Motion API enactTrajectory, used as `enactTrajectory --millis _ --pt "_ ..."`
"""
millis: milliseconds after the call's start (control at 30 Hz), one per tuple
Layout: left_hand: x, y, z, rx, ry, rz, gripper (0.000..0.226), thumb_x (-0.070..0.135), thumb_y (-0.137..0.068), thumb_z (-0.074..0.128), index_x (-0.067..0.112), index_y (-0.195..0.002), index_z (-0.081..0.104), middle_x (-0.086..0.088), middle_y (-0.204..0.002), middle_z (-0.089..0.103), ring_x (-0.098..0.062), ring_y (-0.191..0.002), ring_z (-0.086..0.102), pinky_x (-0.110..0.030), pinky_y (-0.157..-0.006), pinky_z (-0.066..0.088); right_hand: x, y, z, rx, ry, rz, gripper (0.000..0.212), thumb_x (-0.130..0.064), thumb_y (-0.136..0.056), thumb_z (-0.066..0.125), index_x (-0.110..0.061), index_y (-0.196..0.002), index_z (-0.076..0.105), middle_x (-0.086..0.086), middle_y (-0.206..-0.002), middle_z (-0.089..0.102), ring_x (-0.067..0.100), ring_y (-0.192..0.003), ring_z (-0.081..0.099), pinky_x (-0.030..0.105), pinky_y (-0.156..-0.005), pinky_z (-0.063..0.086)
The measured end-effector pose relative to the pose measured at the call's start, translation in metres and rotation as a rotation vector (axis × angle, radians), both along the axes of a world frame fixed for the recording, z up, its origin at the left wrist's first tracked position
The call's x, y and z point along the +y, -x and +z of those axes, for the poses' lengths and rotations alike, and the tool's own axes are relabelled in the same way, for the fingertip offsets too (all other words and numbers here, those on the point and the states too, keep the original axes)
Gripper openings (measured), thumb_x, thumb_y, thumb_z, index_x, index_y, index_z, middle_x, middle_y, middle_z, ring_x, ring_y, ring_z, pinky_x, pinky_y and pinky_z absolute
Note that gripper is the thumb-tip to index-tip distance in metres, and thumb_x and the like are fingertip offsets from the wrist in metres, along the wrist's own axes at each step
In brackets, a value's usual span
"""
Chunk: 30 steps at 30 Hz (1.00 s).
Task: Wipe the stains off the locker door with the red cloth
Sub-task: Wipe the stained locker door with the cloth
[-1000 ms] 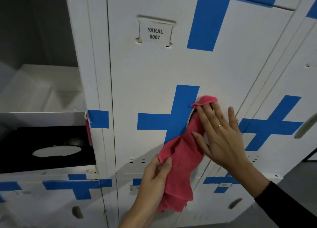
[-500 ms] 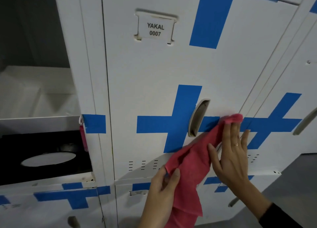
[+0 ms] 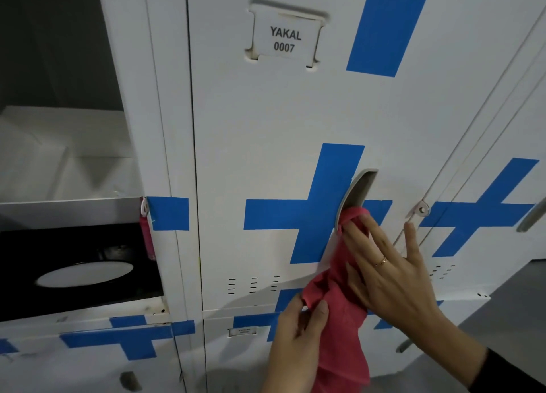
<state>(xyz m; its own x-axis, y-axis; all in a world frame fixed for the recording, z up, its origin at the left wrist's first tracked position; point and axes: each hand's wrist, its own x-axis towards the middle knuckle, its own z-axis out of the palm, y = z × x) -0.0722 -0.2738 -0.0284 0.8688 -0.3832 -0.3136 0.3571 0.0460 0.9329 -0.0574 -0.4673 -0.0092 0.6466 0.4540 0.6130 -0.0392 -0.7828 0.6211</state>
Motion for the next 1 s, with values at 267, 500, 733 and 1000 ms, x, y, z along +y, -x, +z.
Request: enactTrajectory --millis 267,500,733,1000 --pt "0.006 -0.001 0.012 -0.049 -0.047 -0.012 0.04 0.045 -0.086 0.054 0.037 -0.124 0.053 0.011 -0.125 0.052 -0.003 -0.107 0.051 -0.02 -0.097 0.038 -0.022 0.003 -0.014 0.0 -0.483 -0.115 0.071 -0.054 -0.1 0.022 -0.013 -0.155 0.003 0.016 -0.155 0.02 0.022 -0.15 0.005 0.05 -0.12 0.0" --pt "0.003 -0.005 0.022 -0.024 0.038 0.04 0.029 0.04 -0.087 0.055 0.041 -0.116 0.054 0.016 -0.116 0.053 0.011 -0.091 0.048 -0.016 -0.089 0.037 0.003 -0.025 0.028 -0.169 -0.43 0.016 0.067 -0.045 -0.096 0.039 -0.008 -0.149 0.022 0.012 -0.152 0.028 0.023 -0.149 0.007 0.052 -0.118 -0.005" --pt "-0.002 -0.008 0.023 -0.028 0.029 -0.007 0.038 0.043 -0.087 0.052 0.038 -0.125 0.051 0.011 -0.127 0.05 0.007 -0.094 0.048 -0.017 -0.09 0.036 -0.016 -0.014 0.03 -0.129 -0.047 -0.039 0.047 -0.037 -0.098 0.041 -0.013 -0.138 0.042 0.005 -0.149 0.037 0.023 -0.149 0.008 0.057 -0.117 -0.005" --pt "-0.004 -0.006 0.031 0.027 -0.006 -0.013 0.039 0.042 -0.089 0.05 0.035 -0.128 0.047 0.013 -0.119 0.042 -0.003 -0.103 0.043 -0.025 -0.103 0.034 -0.003 -0.013 0.067 -0.148 0.329 0.037 0.038 -0.026 -0.083 0.06 -0.004 -0.112 0.069 0.009 -0.117 0.069 0.022 -0.121 0.051 0.054 -0.118 0.007"
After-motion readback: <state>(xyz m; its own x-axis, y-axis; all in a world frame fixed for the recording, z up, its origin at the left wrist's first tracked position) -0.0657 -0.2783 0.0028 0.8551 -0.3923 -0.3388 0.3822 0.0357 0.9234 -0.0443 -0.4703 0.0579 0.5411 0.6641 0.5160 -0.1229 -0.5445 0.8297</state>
